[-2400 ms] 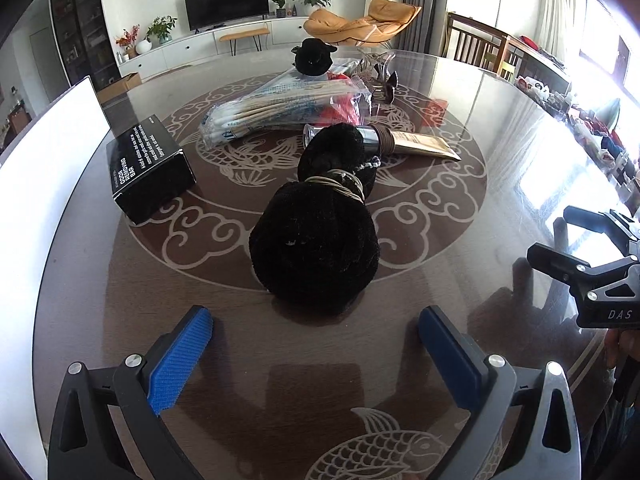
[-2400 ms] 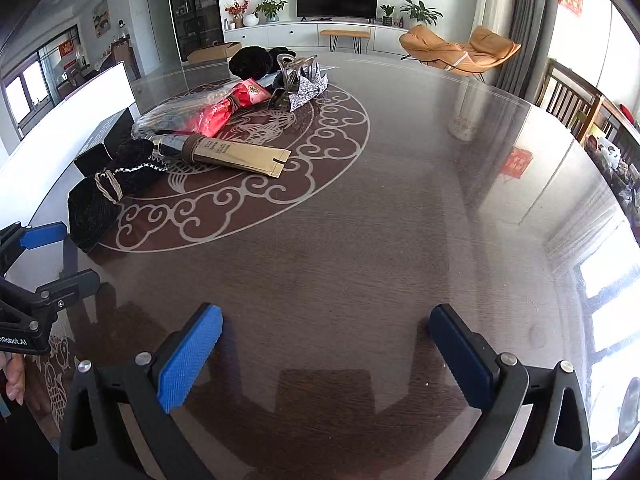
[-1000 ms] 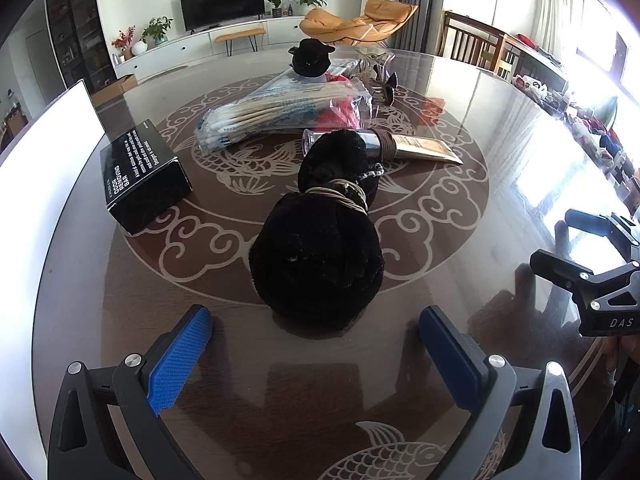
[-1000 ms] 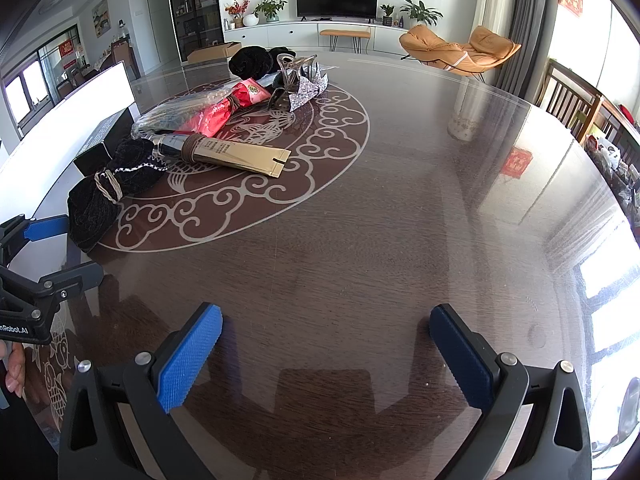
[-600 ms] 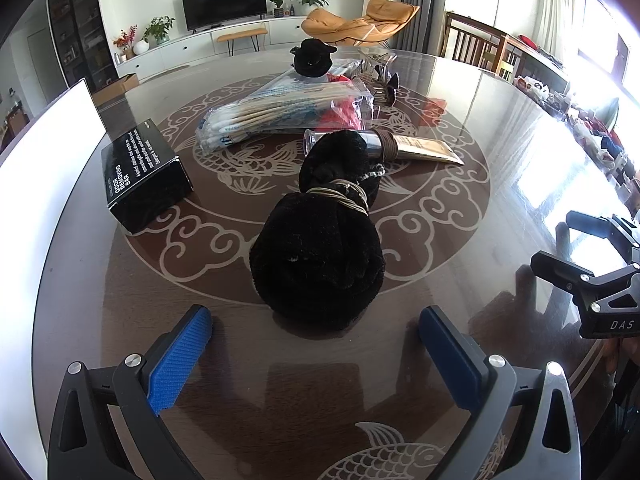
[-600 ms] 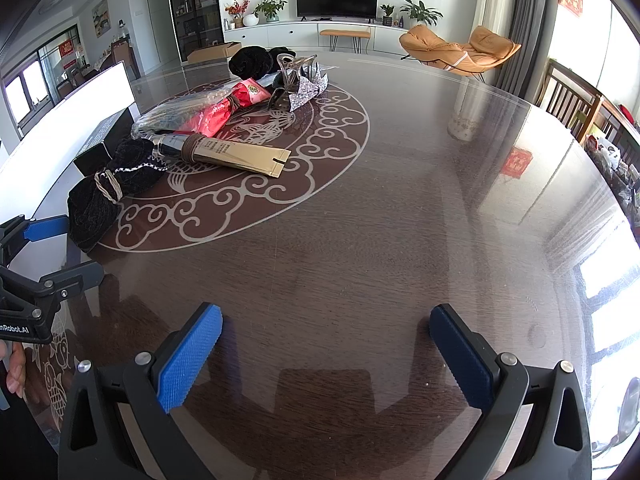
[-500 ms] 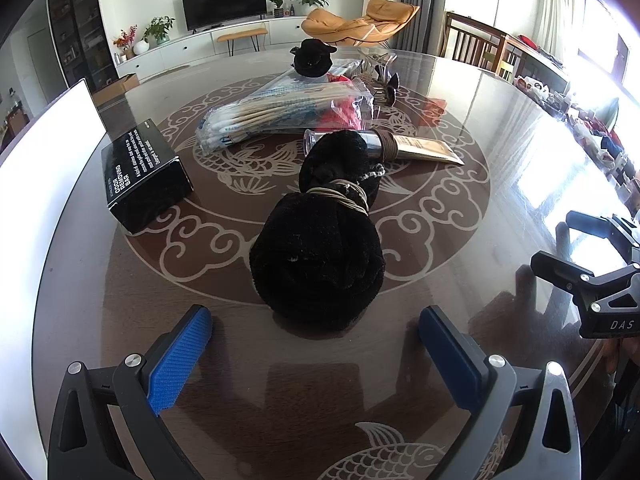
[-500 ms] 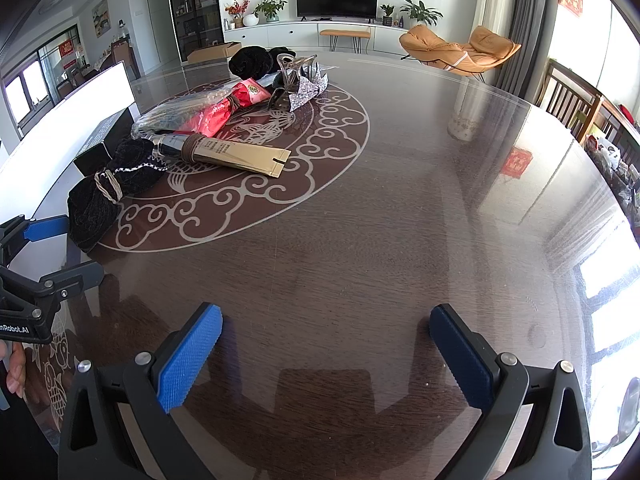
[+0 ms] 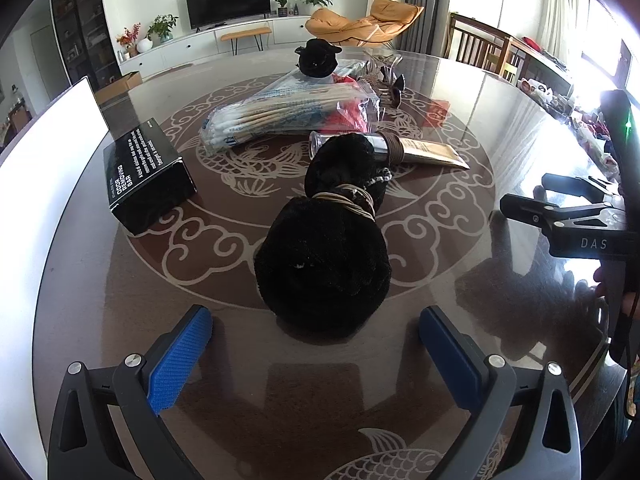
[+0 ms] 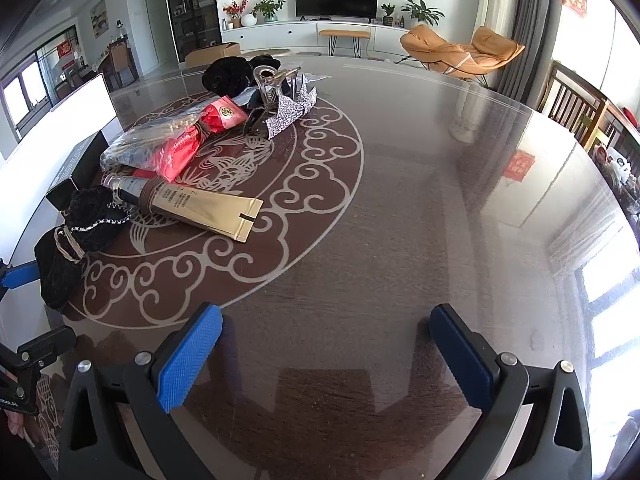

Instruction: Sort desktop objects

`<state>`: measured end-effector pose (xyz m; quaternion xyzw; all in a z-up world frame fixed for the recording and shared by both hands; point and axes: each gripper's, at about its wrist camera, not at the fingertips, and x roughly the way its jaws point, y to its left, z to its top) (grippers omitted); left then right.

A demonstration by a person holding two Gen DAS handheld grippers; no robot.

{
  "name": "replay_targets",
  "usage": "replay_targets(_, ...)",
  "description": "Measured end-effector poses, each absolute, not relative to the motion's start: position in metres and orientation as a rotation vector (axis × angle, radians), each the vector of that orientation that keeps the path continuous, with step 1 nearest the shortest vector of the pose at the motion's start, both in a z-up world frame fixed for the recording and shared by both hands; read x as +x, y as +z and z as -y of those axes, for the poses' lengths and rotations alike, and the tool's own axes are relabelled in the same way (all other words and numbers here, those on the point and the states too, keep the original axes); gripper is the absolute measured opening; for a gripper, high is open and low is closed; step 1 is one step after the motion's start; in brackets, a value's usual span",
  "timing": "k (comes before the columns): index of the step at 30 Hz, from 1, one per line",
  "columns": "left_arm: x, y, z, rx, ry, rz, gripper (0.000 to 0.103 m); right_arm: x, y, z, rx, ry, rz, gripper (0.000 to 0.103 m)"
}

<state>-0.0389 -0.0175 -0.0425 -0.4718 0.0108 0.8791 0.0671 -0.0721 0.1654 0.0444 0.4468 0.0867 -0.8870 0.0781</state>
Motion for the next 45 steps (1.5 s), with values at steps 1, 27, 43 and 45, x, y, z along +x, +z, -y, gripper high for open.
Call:
replay_targets(1, -0.0390, -0.0427, 0.0175, -1.422, 2.649, -0.033, 0.103, -0.0720, 0.0443, -0.1653, 1.338, -2.656, -0.260, 0.103)
replay_targets(27, -0.0386, -0.0423, 0.0184, -1.414, 2.645, -0.032, 0.103, -0.0726, 0.0441, -0.1649, 1.341, -2.659, -0.259, 0.103)
replay_targets(43, -0.0379, -0.0425, 0.0181, -1.411, 2.644, -0.035, 0.103, -0.0727, 0.0440, -0.1649, 1.341, -2.660, -0.259, 0.103)
replay_targets(45, -0.0375, -0.0427, 0.0180, -1.410, 2.643, -0.035, 0.103, -0.0727, 0.0440, -0.1649, 1.341, -2.660, -0.259, 0.103)
